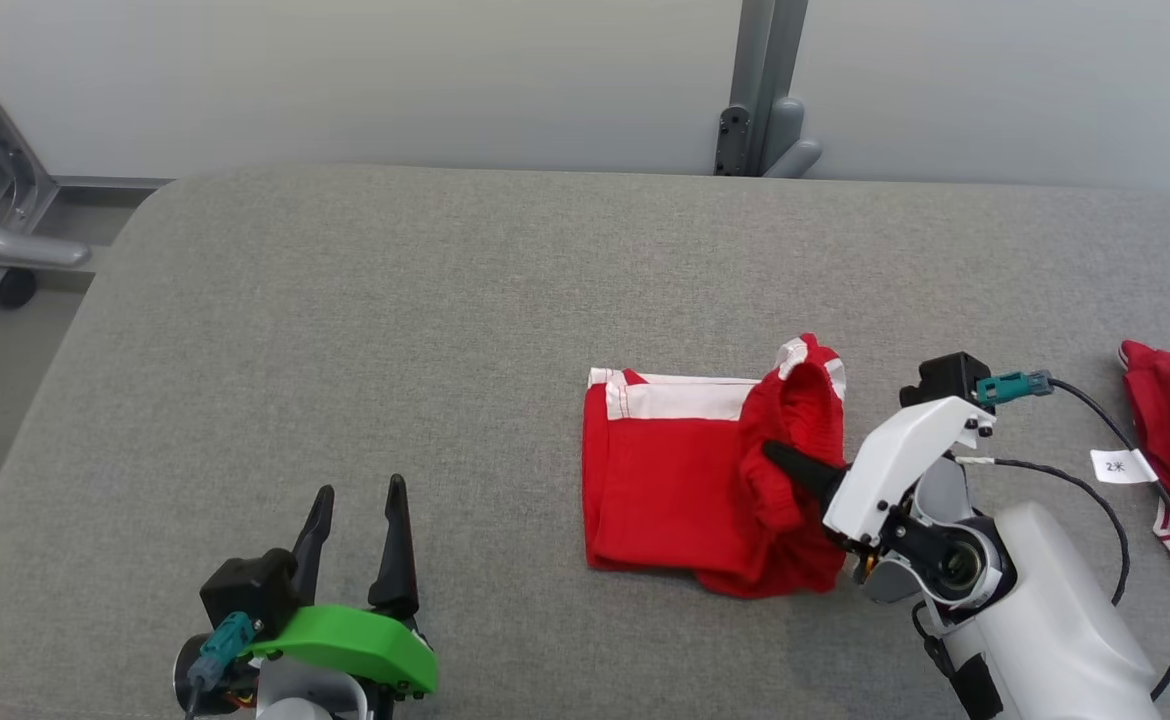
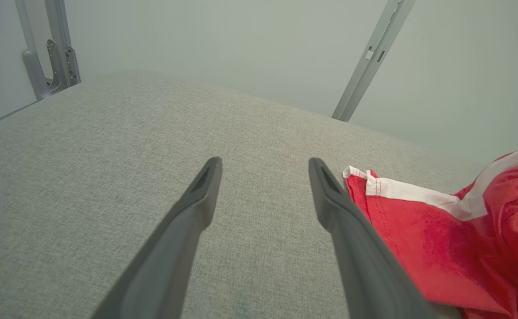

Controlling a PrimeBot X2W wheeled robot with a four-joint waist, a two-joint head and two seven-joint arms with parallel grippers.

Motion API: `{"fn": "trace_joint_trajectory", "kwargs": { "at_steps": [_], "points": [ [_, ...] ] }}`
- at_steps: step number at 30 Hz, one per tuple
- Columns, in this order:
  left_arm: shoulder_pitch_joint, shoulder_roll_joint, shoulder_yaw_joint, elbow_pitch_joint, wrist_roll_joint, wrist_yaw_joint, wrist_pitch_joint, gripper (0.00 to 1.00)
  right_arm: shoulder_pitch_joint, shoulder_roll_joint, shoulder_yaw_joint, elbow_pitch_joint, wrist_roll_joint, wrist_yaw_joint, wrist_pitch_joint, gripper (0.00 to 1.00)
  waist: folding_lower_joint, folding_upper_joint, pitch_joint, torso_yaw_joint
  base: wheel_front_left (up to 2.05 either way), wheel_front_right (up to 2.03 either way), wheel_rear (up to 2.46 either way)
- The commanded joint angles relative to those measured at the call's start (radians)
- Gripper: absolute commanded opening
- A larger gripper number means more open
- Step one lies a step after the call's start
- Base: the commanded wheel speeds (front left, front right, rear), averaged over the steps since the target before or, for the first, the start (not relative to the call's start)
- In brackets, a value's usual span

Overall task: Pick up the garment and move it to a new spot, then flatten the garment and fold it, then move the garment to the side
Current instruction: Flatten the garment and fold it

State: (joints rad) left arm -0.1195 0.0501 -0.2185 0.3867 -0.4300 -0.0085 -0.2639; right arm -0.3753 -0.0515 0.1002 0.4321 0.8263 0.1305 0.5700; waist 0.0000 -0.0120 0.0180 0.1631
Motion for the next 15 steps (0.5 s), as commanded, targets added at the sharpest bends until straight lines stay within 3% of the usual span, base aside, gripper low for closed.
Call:
{"fn": "trace_joint_trajectory", "kwargs": {
  "at_steps": [1, 15],
  "points": [
    [-0.018, 0.001, -0.004, 0.001, -0.006, 0.000, 0.000, 1.00, -0.018, 0.001, 0.018, 0.023, 0.009, 0.000, -0.012, 0.00, 0.0000, 0.0120, -0.001, 0.019, 0.00, 0.00, 0.00],
    [-0.030, 0.001, -0.063, 0.010, -0.036, 0.007, 0.000, 1.00, -0.173, 0.000, 0.194, 0.393, 0.067, 0.000, -0.158, 0.00, 0.0000, 0.0120, -0.011, 0.110, 0.00, 0.00, 0.00]
  ]
}}
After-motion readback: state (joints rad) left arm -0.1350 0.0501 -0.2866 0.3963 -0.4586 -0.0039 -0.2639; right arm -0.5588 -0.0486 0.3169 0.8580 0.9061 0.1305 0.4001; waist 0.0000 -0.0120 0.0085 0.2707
